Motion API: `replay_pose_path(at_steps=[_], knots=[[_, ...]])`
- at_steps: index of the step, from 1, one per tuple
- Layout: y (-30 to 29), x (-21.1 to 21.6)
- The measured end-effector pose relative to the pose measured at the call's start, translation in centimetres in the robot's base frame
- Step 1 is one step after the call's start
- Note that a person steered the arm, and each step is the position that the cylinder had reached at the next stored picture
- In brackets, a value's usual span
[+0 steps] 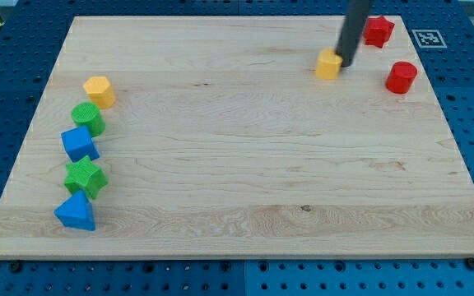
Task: Place the red circle to the top of the yellow heart
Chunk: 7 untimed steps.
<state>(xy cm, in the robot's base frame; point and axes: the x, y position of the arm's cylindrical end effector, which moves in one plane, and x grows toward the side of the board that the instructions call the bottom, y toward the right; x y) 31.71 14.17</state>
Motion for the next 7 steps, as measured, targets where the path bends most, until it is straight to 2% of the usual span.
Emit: replay_pose_path(at_steps=[1,2,4,5,6,7], knots=[[-6.0,-0.7],[-3.8,-2.7],[9.7,-2.8],[16.6,-0.2],[18.3,3.0],[18.3,3.2]])
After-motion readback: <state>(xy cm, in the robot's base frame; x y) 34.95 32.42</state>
